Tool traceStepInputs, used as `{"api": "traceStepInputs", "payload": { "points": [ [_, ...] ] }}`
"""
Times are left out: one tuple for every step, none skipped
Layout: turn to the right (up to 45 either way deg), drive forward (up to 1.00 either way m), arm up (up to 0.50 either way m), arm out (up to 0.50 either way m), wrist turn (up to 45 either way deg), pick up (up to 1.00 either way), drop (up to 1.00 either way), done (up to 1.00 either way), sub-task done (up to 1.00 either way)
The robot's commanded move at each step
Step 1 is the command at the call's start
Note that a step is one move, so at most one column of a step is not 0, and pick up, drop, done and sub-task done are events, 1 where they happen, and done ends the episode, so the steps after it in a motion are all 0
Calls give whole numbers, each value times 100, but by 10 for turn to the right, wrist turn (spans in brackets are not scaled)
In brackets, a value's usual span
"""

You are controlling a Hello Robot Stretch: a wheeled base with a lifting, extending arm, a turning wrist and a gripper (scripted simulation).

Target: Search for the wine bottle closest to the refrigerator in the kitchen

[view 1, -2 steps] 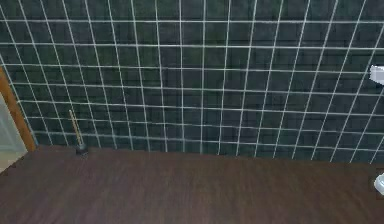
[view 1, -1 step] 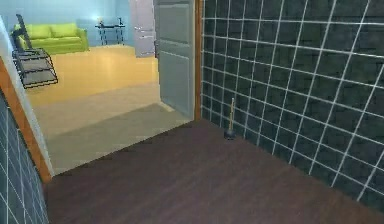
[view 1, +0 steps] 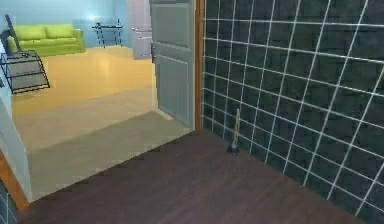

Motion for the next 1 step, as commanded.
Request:
{"api": "traceStepInputs", "payload": {
  "points": [
    [-180,0,0,0,0,0,0,0,0]
  ]
}}
